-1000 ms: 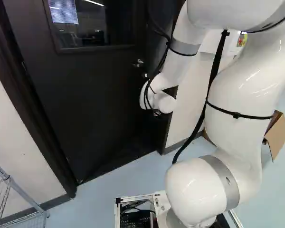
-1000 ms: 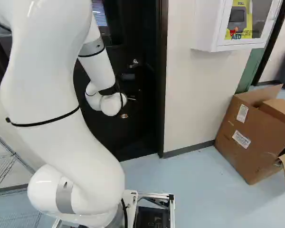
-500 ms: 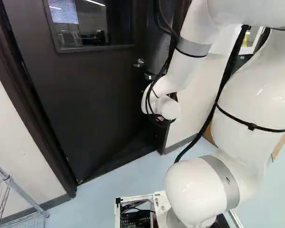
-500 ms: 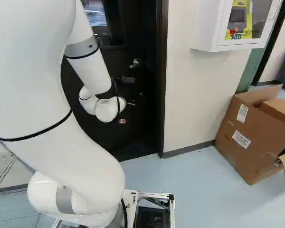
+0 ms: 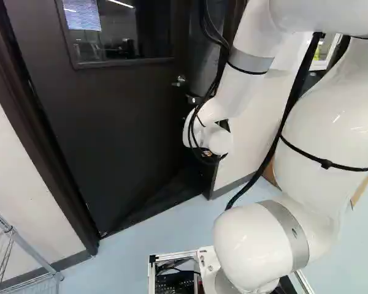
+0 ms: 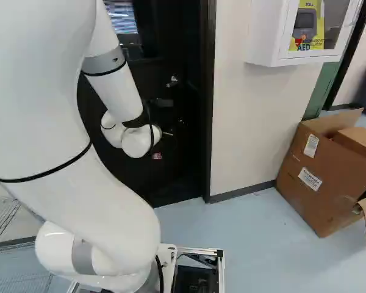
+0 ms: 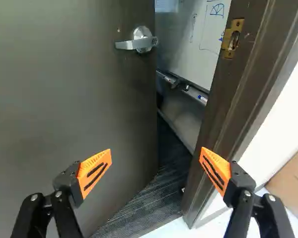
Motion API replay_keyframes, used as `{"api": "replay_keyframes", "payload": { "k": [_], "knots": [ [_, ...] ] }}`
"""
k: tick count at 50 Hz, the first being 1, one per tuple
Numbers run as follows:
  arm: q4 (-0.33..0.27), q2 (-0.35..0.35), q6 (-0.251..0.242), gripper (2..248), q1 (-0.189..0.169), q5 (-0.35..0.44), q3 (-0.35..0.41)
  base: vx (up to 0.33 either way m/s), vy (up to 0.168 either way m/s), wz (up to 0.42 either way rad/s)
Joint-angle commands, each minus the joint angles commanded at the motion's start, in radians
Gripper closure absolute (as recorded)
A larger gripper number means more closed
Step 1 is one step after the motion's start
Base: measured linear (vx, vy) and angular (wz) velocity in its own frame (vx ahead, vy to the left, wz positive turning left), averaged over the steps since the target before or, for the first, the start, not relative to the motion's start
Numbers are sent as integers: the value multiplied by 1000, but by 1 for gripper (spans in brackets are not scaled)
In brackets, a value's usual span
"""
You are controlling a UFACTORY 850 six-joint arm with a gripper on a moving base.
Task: Open the door and move inside
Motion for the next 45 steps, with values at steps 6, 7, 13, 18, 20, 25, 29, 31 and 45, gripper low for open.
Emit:
{"api": "replay_keyframes", "payload": {
  "k": [6,7,13,18,20,25,29,31,45],
  "knots": [
    [0,0,0,3,0,0,0,-11,-16,-10],
    [0,0,0,3,0,0,0,1,21,20],
    [0,0,0,3,0,0,0,6,4,3],
    [0,0,0,3,0,0,0,0,0,0],
    [0,0,0,3,0,0,0,0,0,0],
    [0,0,0,3,0,0,0,16,1,0],
    [0,0,0,3,0,0,0,35,3,1],
    [0,0,0,3,0,0,0,38,0,-6],
    [0,0,0,3,0,0,0,89,29,-10]
  ]
}}
